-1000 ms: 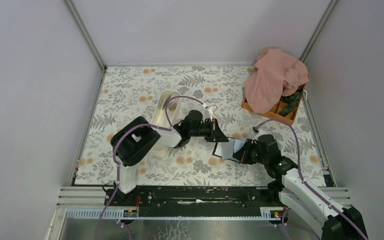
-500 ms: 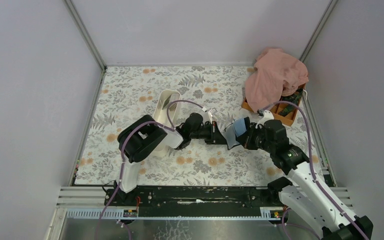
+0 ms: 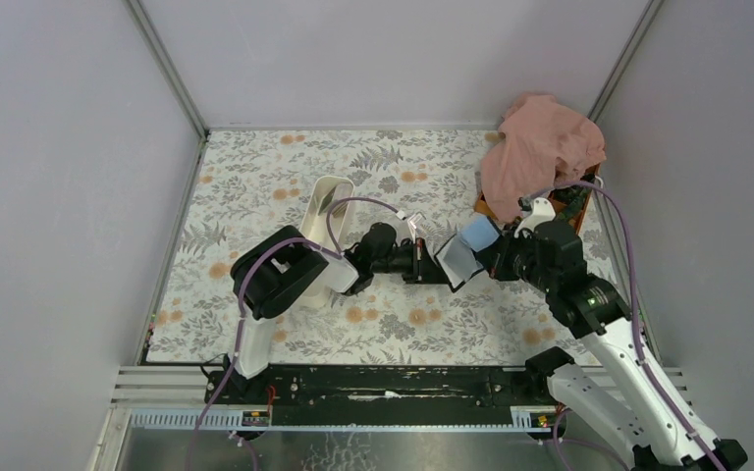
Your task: Take the credit cards out of the card holder
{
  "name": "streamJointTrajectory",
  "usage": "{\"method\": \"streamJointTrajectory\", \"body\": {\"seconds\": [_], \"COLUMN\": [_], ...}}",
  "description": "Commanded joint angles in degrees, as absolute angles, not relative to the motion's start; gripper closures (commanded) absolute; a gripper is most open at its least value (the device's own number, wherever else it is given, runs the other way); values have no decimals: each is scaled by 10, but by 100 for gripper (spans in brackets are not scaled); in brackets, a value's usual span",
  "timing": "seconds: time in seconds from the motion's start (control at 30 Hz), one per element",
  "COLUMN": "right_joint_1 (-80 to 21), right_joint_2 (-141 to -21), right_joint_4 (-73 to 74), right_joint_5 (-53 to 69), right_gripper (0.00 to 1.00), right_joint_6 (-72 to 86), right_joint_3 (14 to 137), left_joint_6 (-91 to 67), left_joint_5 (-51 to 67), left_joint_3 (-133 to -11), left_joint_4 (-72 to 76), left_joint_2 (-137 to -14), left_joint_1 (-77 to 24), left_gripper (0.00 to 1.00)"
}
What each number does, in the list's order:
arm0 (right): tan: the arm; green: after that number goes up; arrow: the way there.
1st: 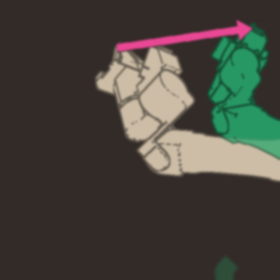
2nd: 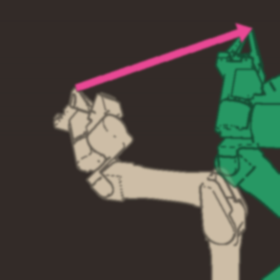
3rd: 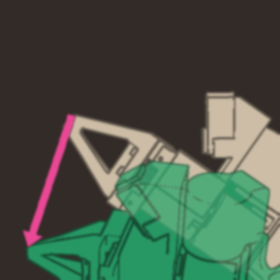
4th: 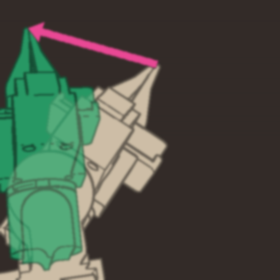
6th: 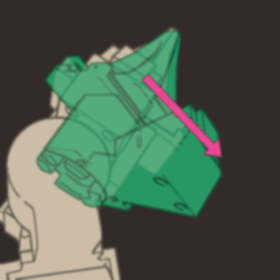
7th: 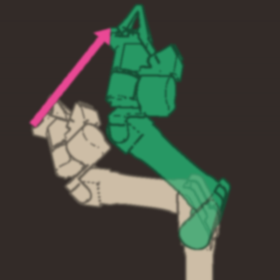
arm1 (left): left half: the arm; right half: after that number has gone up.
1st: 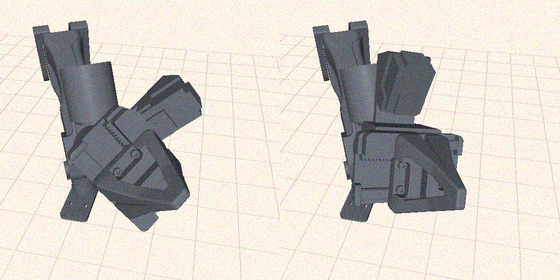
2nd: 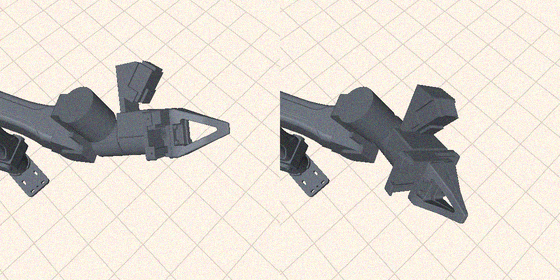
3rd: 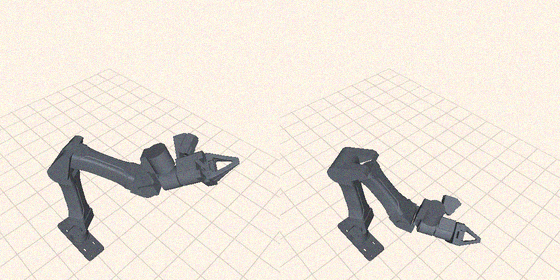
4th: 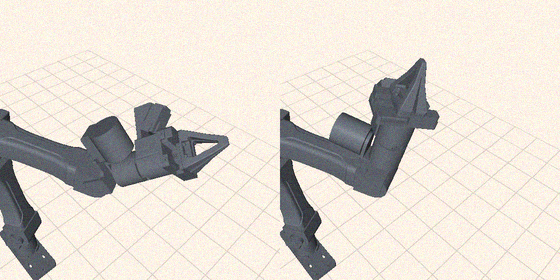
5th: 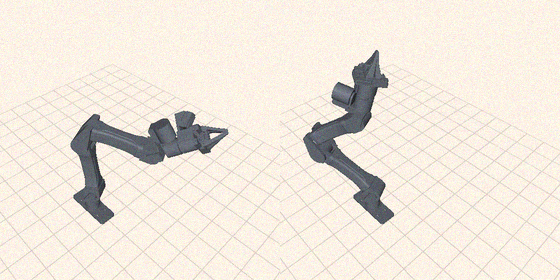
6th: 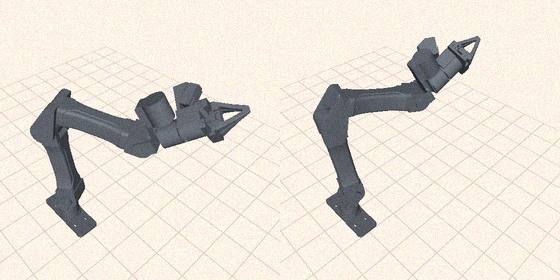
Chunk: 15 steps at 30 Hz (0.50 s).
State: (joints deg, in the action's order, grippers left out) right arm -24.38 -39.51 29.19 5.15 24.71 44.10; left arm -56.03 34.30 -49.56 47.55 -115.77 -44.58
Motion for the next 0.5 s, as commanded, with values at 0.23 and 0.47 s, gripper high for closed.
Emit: {"method": "streamJointTrajectory", "body": {"seconds": [0.23,0.47], "right_joint_1": [-245,-245], "right_joint_2": [-434,-436], "right_joint_4": [269,235], "right_joint_5": [55,83], "right_gripper": [100,100], "right_joint_6": [224,229], "right_joint_3": [440,418], "left_joint_6": [-567,-560], "left_joint_5": [365,369], "left_joint_3": [-491,-487], "left_joint_4": [523,520], "left_joint_2": [-1160,-1160], "left_joint_1": [-442,-440], "left_gripper": [94,94]}}
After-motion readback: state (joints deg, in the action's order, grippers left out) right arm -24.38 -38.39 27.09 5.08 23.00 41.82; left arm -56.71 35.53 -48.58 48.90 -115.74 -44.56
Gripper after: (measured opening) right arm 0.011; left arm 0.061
